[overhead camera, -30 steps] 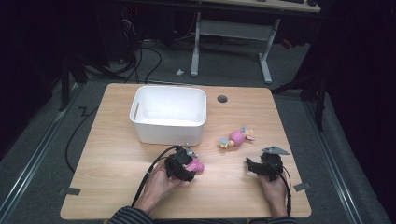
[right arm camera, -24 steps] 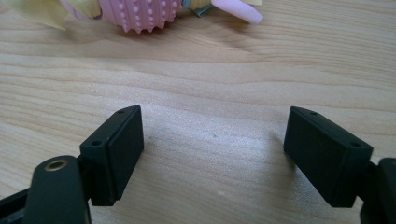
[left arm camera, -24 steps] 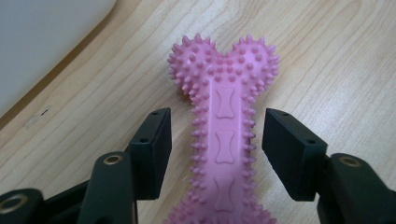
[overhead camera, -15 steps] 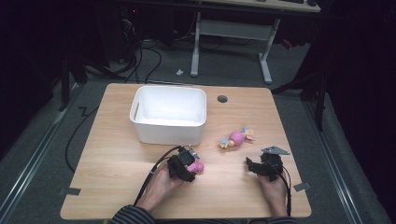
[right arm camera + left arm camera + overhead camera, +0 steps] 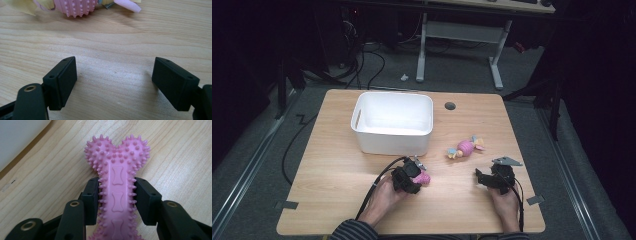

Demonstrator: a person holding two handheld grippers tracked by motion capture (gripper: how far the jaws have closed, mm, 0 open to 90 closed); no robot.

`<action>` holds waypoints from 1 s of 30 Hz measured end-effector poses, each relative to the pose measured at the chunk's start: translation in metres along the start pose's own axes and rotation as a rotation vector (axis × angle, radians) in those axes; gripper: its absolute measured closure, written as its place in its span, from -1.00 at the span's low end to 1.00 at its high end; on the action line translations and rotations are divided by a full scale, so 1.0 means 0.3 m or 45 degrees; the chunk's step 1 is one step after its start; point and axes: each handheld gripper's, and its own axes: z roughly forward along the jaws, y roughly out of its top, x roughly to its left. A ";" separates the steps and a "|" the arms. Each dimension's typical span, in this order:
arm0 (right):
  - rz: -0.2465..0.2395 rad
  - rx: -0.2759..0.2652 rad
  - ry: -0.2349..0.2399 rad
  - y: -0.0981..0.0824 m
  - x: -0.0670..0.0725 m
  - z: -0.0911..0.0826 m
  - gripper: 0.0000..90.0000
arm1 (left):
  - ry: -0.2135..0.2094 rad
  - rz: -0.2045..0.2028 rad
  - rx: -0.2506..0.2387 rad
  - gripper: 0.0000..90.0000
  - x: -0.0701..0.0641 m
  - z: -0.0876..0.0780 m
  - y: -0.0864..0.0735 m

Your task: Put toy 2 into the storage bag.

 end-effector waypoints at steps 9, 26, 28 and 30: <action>0.000 0.001 0.000 0.000 0.000 0.000 -0.55 | -0.004 0.018 -0.006 0.30 -0.001 -0.010 -0.003; -0.003 0.001 0.003 -0.001 0.001 -0.001 -0.55 | -0.021 0.003 -0.051 0.30 -0.014 -0.080 -0.030; -0.003 0.001 0.003 -0.001 0.001 -0.001 -0.55 | -0.017 -0.008 -0.068 0.30 -0.011 -0.092 -0.033; -0.003 0.002 0.004 -0.001 0.001 -0.001 -0.55 | -0.019 -0.022 -0.096 0.30 -0.006 -0.106 -0.036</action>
